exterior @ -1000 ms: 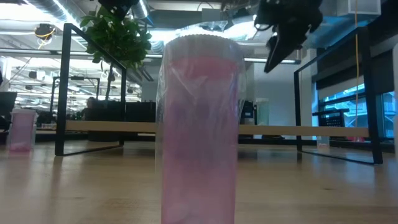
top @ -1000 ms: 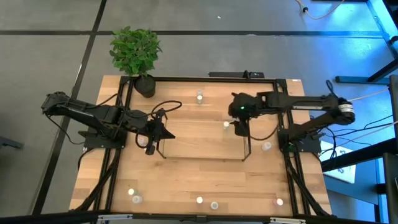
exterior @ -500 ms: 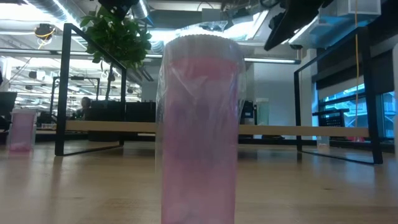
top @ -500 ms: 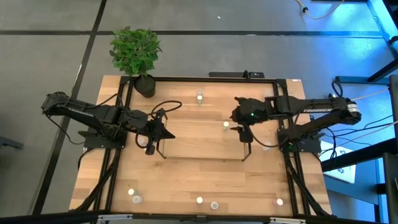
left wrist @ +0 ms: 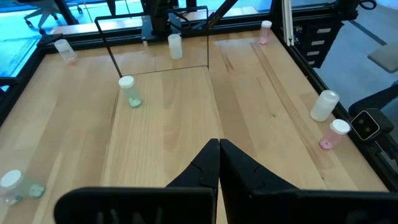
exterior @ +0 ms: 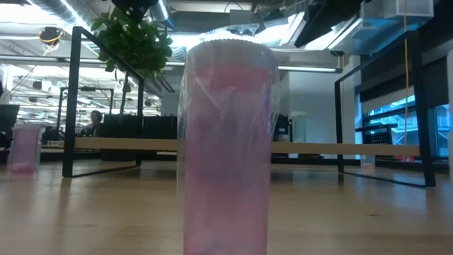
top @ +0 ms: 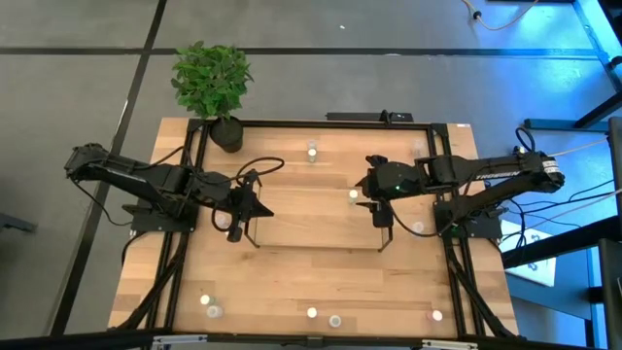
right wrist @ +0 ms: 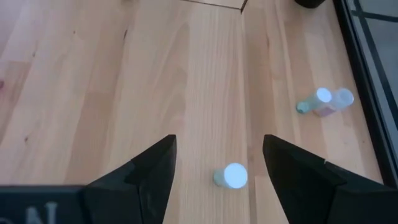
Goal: Pick and place medicine bottles onto shelf by color
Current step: Put the left pink pill bottle on the shelf
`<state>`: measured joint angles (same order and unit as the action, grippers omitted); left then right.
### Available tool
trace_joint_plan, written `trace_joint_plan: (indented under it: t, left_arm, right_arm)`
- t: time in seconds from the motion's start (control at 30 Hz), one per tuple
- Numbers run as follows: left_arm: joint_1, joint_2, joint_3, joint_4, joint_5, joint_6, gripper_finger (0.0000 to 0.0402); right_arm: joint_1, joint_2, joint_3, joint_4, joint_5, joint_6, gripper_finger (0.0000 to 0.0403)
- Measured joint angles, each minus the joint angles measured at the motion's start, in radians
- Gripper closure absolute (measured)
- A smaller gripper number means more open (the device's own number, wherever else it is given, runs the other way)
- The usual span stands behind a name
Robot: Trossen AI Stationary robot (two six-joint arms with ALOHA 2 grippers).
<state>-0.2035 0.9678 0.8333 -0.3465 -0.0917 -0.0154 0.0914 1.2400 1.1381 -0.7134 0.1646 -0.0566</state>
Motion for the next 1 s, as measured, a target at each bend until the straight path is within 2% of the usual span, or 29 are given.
trace_joint_plan:
  t: [0.3,0.43,0.6,0.73,0.87,1.0]
  left_arm:
    - [0.000,0.000,0.000,-0.002,0.000,-0.005,0.0401]
    - [-0.036,0.000,0.001,-0.094,0.019,-0.003,0.0401]
    - [-0.099,0.000,0.001,-0.224,0.022,-0.112,0.0401]
    - [-0.155,-0.001,0.003,-0.269,0.046,-0.189,0.0401]
    - [-0.216,0.000,0.090,-0.391,0.059,-0.231,0.0401]
    - [-0.287,-0.001,0.237,-0.600,0.018,-0.273,0.0401]
  right_arm:
    - [0.001,0.000,0.000,0.024,0.000,0.040,0.0161]
    - [0.001,0.000,0.000,0.023,0.000,0.077,0.0161]
    - [0.001,0.000,0.000,0.023,0.000,0.007,0.0161]
    - [0.001,0.000,0.000,0.024,0.001,-0.001,0.0161]
    - [0.001,0.000,-0.001,0.037,0.001,-0.001,0.0161]
    - [0.001,0.000,-0.001,0.047,0.001,-0.001,0.0161]
